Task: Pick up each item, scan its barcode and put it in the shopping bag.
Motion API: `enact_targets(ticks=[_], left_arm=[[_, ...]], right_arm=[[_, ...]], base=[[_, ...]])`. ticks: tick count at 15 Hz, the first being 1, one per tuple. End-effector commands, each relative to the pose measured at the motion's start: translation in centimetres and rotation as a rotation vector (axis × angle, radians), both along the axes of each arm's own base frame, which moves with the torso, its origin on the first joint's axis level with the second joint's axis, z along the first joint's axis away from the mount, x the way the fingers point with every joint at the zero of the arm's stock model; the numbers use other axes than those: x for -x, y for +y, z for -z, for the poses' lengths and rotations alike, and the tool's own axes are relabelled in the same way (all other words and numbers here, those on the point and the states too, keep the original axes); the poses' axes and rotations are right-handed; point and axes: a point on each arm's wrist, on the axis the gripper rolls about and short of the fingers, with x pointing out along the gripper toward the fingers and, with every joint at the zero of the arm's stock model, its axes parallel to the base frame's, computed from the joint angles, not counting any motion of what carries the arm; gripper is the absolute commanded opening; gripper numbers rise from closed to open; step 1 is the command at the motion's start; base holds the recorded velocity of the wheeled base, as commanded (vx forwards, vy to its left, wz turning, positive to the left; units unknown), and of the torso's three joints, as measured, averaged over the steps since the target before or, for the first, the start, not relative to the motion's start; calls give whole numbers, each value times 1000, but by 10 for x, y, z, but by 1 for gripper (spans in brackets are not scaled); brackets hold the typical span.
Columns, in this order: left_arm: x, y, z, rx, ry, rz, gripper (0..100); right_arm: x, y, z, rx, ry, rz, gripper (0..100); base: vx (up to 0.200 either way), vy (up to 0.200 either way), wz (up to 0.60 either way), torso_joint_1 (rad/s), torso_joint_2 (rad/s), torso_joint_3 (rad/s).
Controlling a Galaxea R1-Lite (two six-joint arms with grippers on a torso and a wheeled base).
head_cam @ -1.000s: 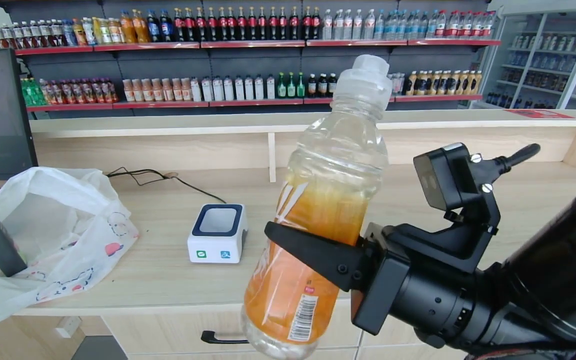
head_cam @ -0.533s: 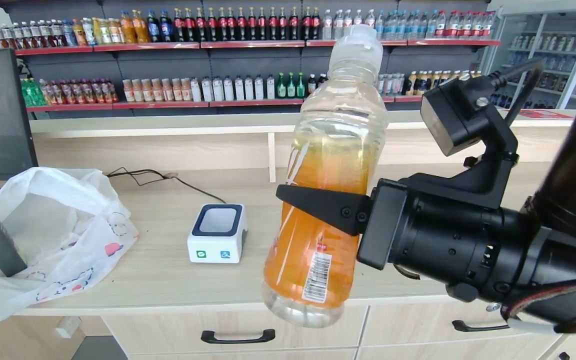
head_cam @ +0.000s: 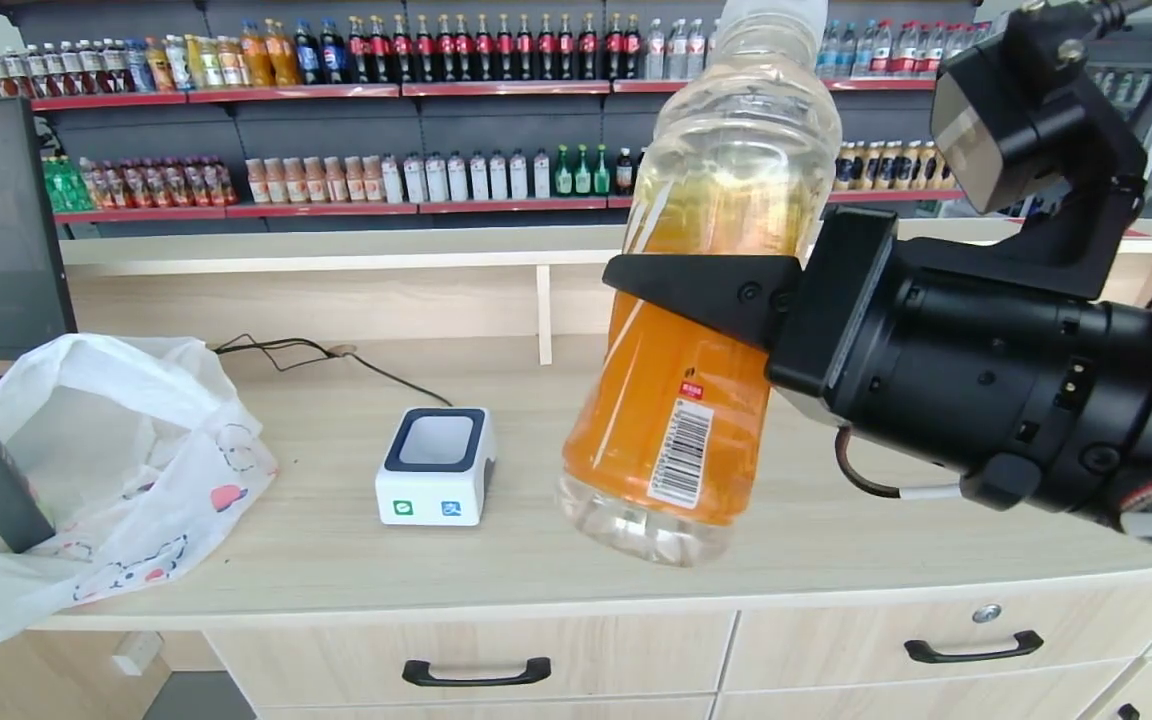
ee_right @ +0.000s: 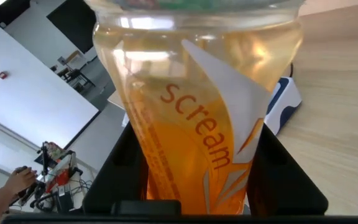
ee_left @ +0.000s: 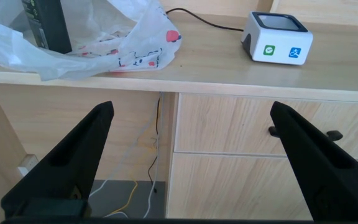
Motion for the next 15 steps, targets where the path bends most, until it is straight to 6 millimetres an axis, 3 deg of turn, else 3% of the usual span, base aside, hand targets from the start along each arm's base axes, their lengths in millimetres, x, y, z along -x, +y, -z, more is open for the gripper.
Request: enact_targets(ticks=[1, 15], left_arm=[[0, 0, 0, 0, -1, 0, 100], [0, 0, 0, 0, -1, 0, 100]], right_arm=[[1, -1, -1, -3, -2, 5, 0], [-1, -6, -5, -14, -10, 57, 0]], base=[[0, 0, 0, 0, 0, 0], [0, 0, 0, 0, 0, 0]])
